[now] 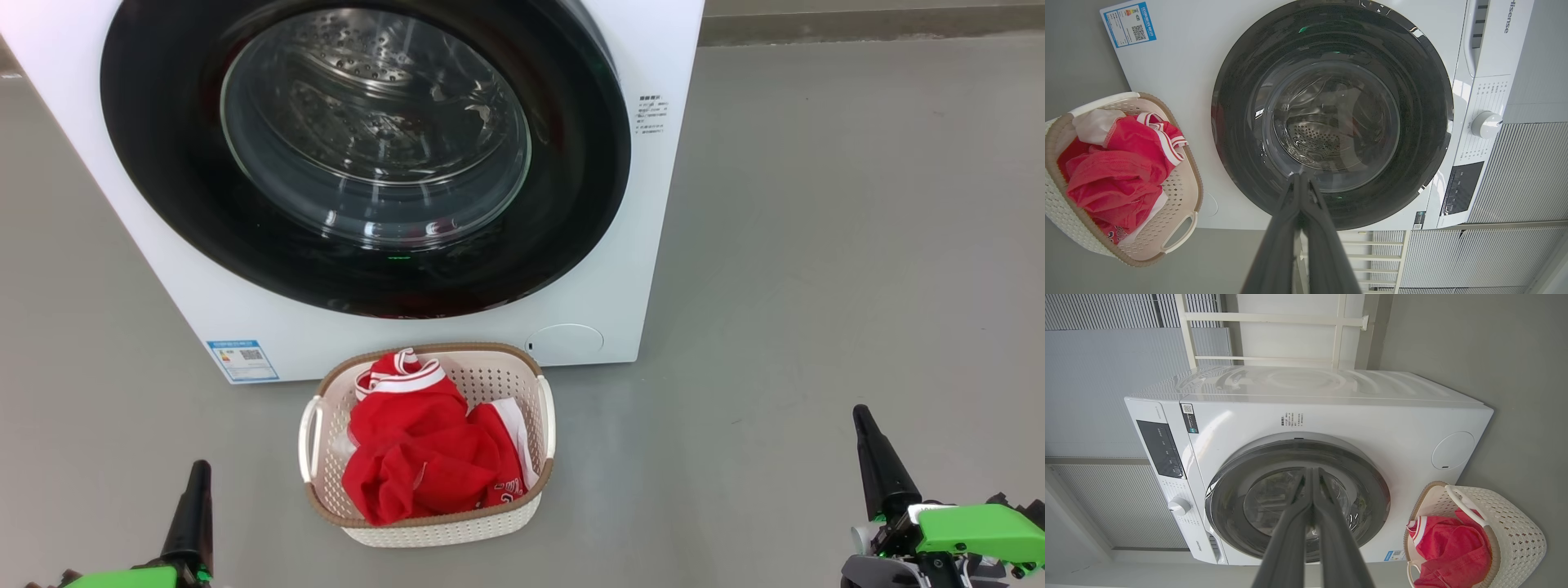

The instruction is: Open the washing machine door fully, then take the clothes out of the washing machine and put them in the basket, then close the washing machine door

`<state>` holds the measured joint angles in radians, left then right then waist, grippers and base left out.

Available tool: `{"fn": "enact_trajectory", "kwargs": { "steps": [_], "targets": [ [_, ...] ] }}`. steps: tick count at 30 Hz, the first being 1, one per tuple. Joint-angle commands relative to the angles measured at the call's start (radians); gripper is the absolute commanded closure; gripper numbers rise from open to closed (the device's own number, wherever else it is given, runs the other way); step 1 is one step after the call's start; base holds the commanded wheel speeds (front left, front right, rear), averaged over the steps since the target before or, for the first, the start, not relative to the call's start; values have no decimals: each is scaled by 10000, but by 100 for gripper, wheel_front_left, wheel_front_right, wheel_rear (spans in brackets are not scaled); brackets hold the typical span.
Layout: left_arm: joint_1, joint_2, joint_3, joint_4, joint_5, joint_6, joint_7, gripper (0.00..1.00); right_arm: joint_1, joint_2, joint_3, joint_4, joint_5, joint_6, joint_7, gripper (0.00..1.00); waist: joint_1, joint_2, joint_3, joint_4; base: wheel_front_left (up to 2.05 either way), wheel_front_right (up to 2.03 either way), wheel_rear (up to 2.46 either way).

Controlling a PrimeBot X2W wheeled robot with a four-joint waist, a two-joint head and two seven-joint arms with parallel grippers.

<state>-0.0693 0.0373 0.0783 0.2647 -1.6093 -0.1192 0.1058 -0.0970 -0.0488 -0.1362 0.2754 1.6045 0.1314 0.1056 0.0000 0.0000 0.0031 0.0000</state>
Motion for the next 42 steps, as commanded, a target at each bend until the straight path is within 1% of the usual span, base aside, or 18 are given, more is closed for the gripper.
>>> {"fn": "enact_trajectory", "kwargs": {
  "steps": [1,42],
  "targets": [
    [-387,145,344,-195,-2,-115,66,100,-110,-21,222,-307,39,-7,78,100,0,0,0,0,0,0,0],
    [-388,137,355,-195,7,-115,75,100,-110,-17,217,-307,35,-7,82,100,0,0,0,0,0,0,0]
  ]
}}
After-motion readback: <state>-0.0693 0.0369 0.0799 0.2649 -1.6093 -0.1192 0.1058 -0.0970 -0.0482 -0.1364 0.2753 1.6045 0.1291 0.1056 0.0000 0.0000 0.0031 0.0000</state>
